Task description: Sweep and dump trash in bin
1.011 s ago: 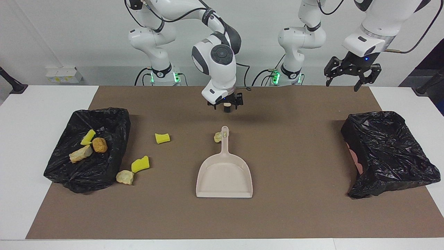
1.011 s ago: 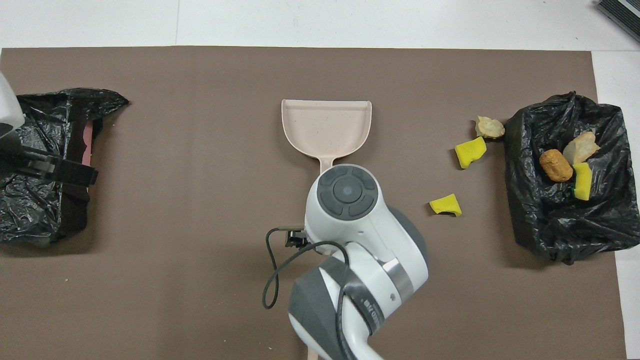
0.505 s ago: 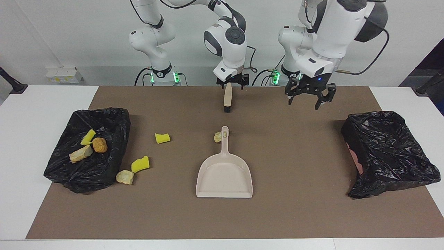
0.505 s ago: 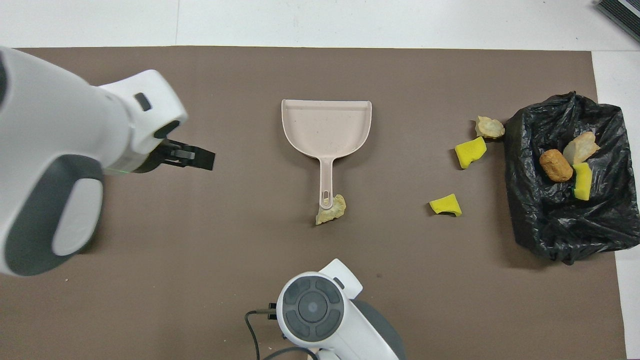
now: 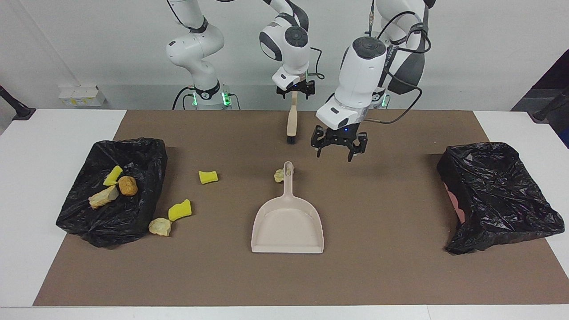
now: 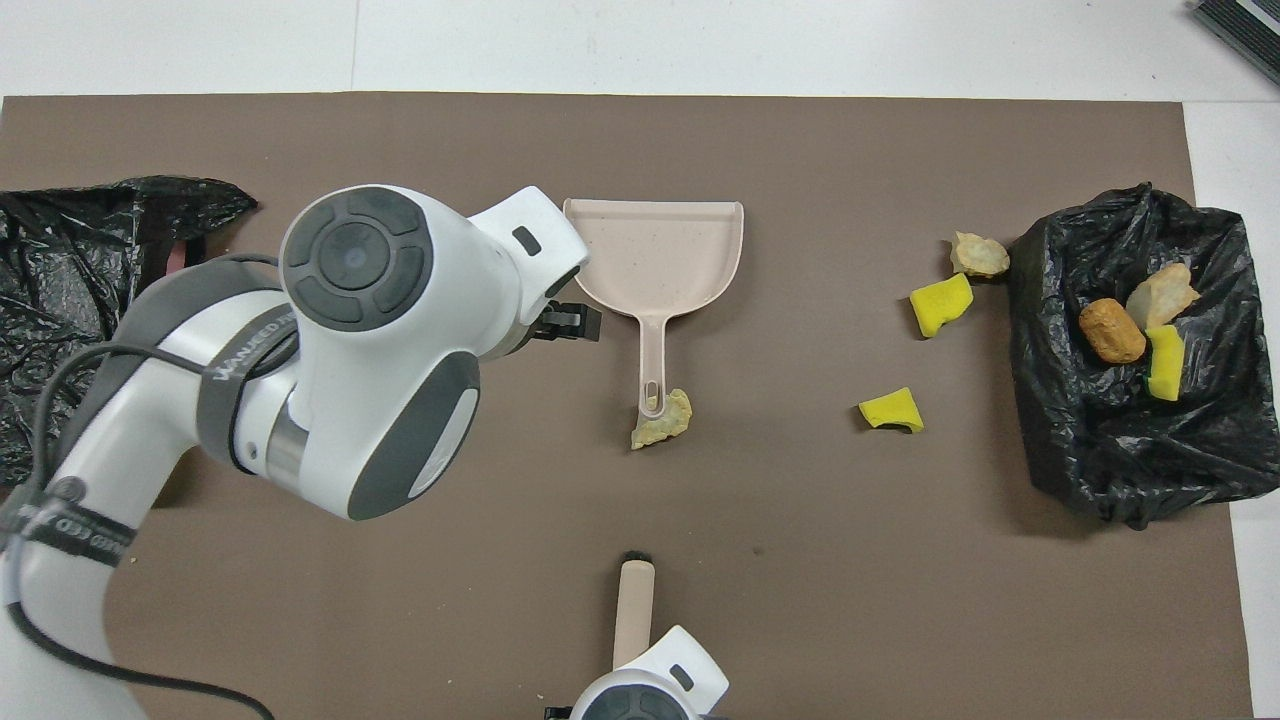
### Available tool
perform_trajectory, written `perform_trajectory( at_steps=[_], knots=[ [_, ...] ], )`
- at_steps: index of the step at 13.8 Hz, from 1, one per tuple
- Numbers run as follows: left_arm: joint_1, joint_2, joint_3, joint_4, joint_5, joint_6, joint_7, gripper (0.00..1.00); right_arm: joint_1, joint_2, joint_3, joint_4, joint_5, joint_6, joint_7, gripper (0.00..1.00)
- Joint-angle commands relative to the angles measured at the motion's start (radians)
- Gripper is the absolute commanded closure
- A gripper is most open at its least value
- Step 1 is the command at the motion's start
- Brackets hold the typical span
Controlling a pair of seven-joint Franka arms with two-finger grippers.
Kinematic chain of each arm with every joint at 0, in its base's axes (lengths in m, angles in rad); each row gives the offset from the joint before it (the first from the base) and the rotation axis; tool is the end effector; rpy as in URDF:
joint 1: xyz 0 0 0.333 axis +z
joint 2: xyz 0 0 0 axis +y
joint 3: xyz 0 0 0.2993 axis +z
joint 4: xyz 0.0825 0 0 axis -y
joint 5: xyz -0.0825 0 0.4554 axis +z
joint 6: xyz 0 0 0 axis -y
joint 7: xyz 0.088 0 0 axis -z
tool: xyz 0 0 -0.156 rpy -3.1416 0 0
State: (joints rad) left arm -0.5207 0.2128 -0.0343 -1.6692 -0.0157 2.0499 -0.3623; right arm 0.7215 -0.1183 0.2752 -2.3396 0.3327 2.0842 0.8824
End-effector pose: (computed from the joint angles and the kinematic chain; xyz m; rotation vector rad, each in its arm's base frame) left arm 0.6078 -0.3774 0.4082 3.0272 -0.2812 0.2149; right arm 0.2638 0.4578 0.2640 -3.0748 0.1146 0.4320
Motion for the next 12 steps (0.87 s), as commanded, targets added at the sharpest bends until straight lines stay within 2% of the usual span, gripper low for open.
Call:
perform_trajectory(
  at_steps=[1, 4, 6, 10, 12],
  knots=[
    [-0.007, 0.033, 0.017, 0.012, 0.007, 0.061, -0.017, 0.00, 0.029, 0.002, -0.004, -0.085, 0.025, 0.094, 0.018, 0.00],
    [-0.044, 0.063, 0.016, 0.008, -0.006, 0.076, -0.024, 0.00, 0.033, 0.002, -0.004, -0.101, 0.037, 0.105, 0.032, 0.03],
    [-0.082, 0.083, 0.017, 0.000, -0.006, 0.101, -0.032, 0.00, 0.056, 0.003, -0.004, -0.101, 0.089, 0.112, 0.029, 0.23],
    [-0.131, 0.085, 0.016, -0.087, -0.007, 0.133, -0.032, 0.00, 0.082, 0.026, -0.004, -0.104, 0.098, 0.111, 0.032, 0.28],
    [-0.153, 0.105, 0.016, -0.092, -0.010, 0.186, -0.099, 0.00, 0.081, 0.034, -0.005, -0.102, 0.098, 0.106, 0.033, 0.56]
  ],
)
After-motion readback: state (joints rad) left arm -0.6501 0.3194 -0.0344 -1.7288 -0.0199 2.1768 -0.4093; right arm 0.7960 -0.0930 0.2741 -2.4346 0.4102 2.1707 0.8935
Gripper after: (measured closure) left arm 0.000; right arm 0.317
